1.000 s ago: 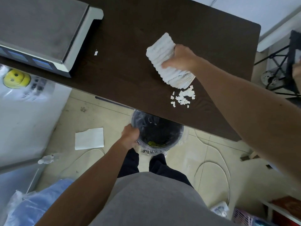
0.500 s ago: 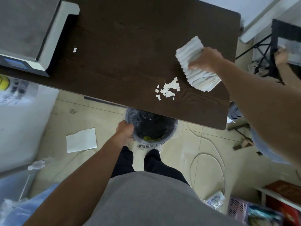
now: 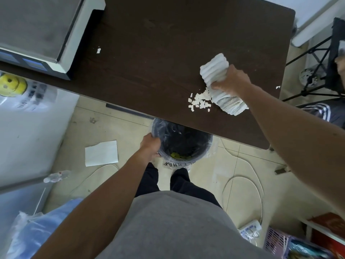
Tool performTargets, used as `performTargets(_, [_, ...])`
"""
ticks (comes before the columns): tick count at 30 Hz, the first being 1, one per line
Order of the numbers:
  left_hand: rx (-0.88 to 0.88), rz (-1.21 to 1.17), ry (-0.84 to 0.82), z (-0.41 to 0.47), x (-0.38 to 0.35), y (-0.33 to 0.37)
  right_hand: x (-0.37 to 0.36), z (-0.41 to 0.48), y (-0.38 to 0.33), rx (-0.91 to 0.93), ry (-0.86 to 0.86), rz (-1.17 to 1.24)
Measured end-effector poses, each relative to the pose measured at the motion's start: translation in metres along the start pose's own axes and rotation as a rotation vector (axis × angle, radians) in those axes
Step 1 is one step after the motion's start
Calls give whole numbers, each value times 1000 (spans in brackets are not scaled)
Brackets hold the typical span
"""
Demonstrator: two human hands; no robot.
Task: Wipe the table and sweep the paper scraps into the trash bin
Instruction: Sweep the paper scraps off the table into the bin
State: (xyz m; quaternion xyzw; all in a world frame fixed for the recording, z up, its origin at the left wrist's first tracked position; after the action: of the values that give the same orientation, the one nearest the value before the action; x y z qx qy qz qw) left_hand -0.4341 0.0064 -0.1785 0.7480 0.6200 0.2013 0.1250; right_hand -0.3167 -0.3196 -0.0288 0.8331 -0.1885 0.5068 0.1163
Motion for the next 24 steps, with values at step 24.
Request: performTargets(24, [16, -4, 34, -11, -2, 6, -55, -59, -66, 441, 32, -153])
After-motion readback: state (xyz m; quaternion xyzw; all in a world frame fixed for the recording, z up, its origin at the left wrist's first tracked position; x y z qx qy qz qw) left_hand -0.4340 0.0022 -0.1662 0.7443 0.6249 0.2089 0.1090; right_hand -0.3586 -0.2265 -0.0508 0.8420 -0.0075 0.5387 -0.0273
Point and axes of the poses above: each hand's wrist, its own z-axis towards the middle knuckle, its own x-axis out of the back of the hand, y = z × x, the point moved 4 cm from there along z, towards the middle knuckle, and after that the axes turned 12 degrees about -z, right-handed, at the moved point
